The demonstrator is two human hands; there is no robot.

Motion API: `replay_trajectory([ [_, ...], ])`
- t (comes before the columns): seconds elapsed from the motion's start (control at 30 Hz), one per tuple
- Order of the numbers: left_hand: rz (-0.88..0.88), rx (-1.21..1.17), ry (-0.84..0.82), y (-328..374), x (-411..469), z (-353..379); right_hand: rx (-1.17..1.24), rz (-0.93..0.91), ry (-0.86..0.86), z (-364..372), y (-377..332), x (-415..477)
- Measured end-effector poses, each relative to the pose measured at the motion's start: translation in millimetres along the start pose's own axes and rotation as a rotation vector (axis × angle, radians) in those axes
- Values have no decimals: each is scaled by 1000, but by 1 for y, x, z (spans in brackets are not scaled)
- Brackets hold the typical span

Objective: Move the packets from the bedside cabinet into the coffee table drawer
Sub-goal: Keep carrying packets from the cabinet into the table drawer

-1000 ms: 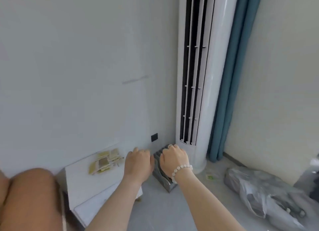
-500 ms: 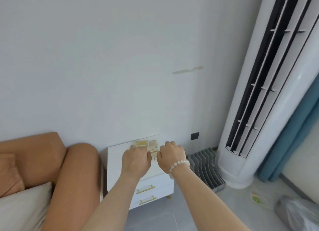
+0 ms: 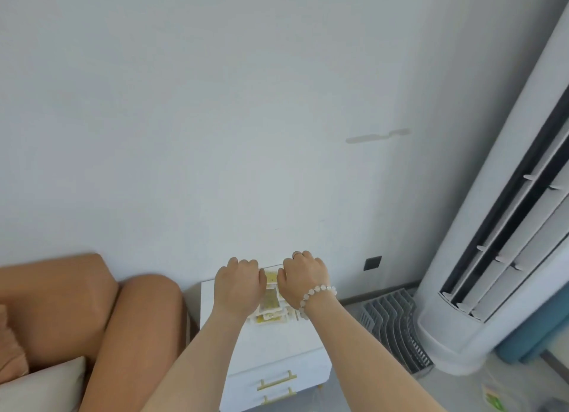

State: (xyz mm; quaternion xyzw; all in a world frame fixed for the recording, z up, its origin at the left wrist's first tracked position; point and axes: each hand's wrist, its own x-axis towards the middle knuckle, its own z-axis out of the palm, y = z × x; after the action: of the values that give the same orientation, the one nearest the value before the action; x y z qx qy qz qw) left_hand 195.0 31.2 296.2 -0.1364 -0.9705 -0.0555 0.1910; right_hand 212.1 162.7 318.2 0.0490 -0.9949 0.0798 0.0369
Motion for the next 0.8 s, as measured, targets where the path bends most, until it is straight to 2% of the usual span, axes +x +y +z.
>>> replay_trajectory([
  [0.3, -51, 21, -71, -18, 38, 59, 26, 91, -97, 41, 38, 53],
  [0.43, -85, 16, -179, -20, 53, 95, 36, 79, -145, 64, 54, 96],
  [0.63, -111, 58, -199, -32, 100, 141, 95, 52, -218, 103, 81, 165],
  [0.8, -198, 54, -278, -44, 130, 187, 86, 79, -286, 141, 118, 212],
])
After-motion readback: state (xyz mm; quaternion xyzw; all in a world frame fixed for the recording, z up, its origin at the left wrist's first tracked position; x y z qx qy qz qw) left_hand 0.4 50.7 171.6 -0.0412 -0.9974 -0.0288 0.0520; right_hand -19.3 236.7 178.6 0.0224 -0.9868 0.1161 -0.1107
